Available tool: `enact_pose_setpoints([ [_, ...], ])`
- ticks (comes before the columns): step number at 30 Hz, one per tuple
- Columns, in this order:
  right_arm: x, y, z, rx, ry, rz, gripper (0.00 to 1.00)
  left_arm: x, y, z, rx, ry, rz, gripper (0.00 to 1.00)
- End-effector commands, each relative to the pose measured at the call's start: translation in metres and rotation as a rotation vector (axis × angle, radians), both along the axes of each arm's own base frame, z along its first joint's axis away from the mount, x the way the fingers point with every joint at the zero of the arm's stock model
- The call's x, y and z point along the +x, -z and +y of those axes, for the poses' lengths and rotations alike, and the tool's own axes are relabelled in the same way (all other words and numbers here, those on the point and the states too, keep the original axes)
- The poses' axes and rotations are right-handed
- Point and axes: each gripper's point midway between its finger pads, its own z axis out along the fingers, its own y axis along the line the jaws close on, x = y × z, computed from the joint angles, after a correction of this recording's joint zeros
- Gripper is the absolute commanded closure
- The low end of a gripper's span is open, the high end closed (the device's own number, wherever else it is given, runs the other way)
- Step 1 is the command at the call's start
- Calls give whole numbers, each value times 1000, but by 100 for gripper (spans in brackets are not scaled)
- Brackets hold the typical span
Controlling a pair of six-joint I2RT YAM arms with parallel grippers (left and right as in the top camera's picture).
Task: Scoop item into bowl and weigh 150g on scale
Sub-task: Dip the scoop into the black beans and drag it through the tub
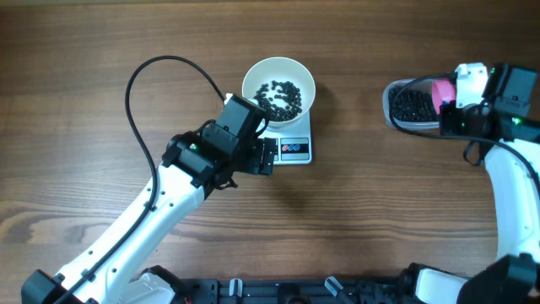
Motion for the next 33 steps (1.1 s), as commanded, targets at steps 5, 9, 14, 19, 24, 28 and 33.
enact_pose_setpoints([
  [5,5,17,8,47,-34,38,96,0,5,2,10,8,11,0],
  [9,8,17,21,113,-76,23,96,0,5,2,10,8,11,0],
  [14,8,26,19,108,-70,48,96,0,5,2,10,8,11,0],
  [19,11,34,21,150,-41,61,96,0,5,2,10,8,11,0],
  [24,13,30,49,293,-116,37,96,0,5,2,10,8,11,0],
  [28,10,28,59,347,-143,40,96,0,5,2,10,8,11,0],
  [33,6,26,60,351,-145,47,96,0,5,2,10,8,11,0],
])
